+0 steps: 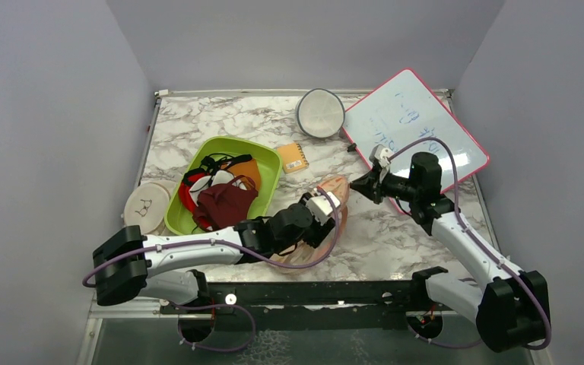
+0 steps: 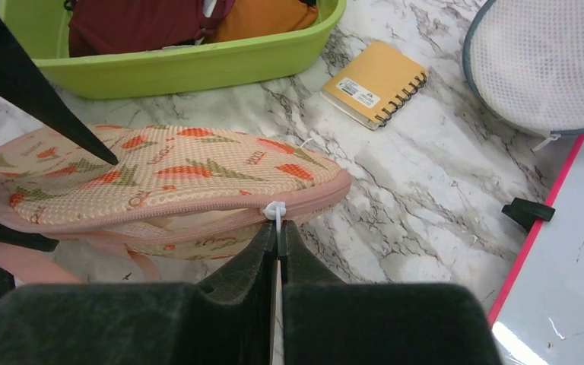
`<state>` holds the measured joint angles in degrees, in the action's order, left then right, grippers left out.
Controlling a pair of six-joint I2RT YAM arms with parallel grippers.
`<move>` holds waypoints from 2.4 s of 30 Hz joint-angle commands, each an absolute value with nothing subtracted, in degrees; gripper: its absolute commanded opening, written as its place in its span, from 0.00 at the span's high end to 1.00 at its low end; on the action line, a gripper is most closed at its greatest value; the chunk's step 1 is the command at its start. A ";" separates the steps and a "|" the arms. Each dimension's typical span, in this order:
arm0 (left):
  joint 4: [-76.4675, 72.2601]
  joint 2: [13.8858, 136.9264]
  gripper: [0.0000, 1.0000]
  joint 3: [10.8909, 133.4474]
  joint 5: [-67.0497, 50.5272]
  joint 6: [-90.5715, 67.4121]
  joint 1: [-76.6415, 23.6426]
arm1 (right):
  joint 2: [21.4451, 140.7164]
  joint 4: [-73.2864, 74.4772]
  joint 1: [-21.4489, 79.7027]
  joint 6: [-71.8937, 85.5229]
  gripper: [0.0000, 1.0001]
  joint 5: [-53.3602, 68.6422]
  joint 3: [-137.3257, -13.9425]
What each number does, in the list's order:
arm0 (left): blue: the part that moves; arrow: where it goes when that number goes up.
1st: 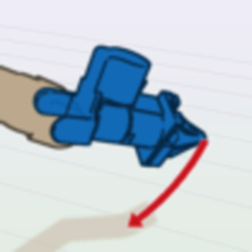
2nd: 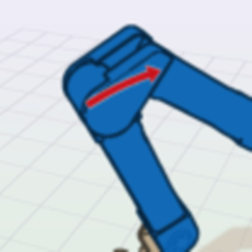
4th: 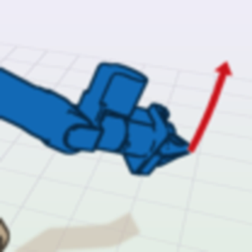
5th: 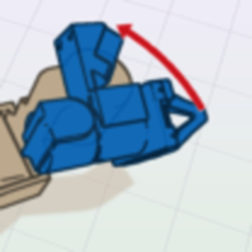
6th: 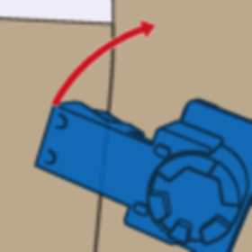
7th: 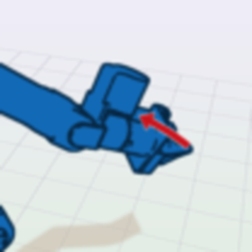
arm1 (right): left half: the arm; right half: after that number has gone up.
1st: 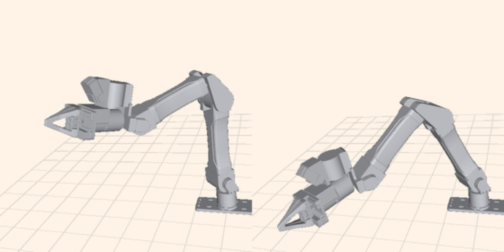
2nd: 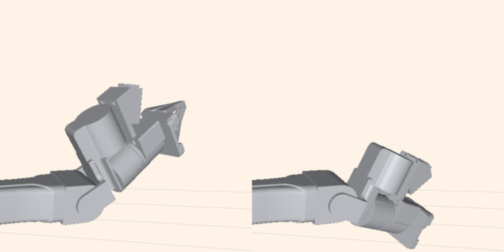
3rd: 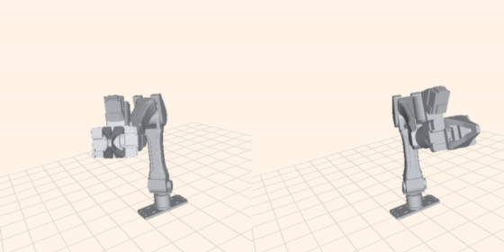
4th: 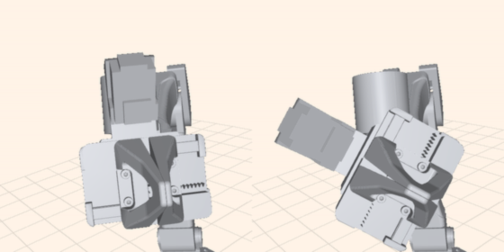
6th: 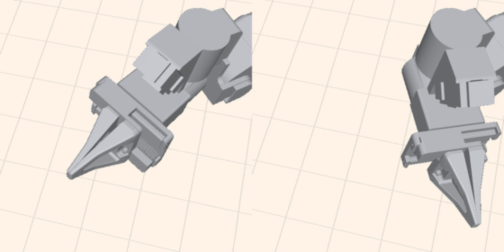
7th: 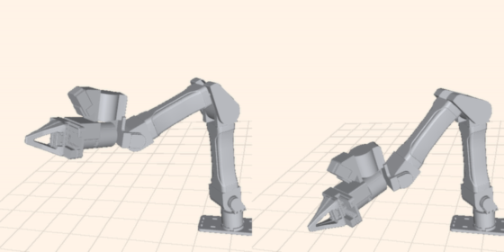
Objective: Unzip the laundry bag and remove the bra
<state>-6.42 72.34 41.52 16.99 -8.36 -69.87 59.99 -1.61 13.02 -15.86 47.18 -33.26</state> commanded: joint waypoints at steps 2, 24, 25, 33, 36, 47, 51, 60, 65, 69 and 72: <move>1.43 69.47 0.44 46.82 17.68 -16.06 -70.26 | 59.06 -8.19 12.83 -13.25 0.99 51.94 -31.39; 7.27 90.39 0.31 68.45 37.89 -15.75 -71.28 | 56.13 -8.90 12.92 -11.24 0.99 52.54 -28.99; 6.95 91.07 0.31 68.68 37.98 -15.43 -71.28 | 56.14 -8.64 12.96 -11.22 0.99 52.56 -28.98; 7.29 93.80 0.65 70.53 39.83 -8.87 -71.28 | 57.72 -7.52 12.96 -12.18 0.99 49.77 -29.36; 4.39 91.71 0.76 68.69 38.51 -2.23 -71.28 | 59.52 -8.74 12.92 -11.61 0.99 49.56 -29.38; -3.25 82.46 1.00 62.22 28.76 17.95 -71.27 | 65.52 -19.86 12.92 -8.27 0.99 48.60 -27.38; -7.68 78.72 1.00 59.87 23.28 23.84 -71.25 | 68.30 -21.66 12.75 -9.20 0.99 48.34 -28.13; -8.04 74.99 1.00 58.68 16.07 34.12 -71.19 | 73.45 -20.09 11.55 -14.19 0.99 51.43 -31.22; -7.09 72.74 1.00 58.65 12.85 36.44 -71.19 | 76.30 -23.69 11.24 -14.21 0.99 52.09 -31.46; -6.27 70.73 1.00 58.02 12.47 37.36 -71.19 | 78.84 -22.28 9.50 -15.77 0.99 53.74 -34.04; -5.72 69.87 1.00 57.29 12.37 37.70 -71.19 | 80.98 -19.02 8.92 -20.55 0.99 55.74 -36.77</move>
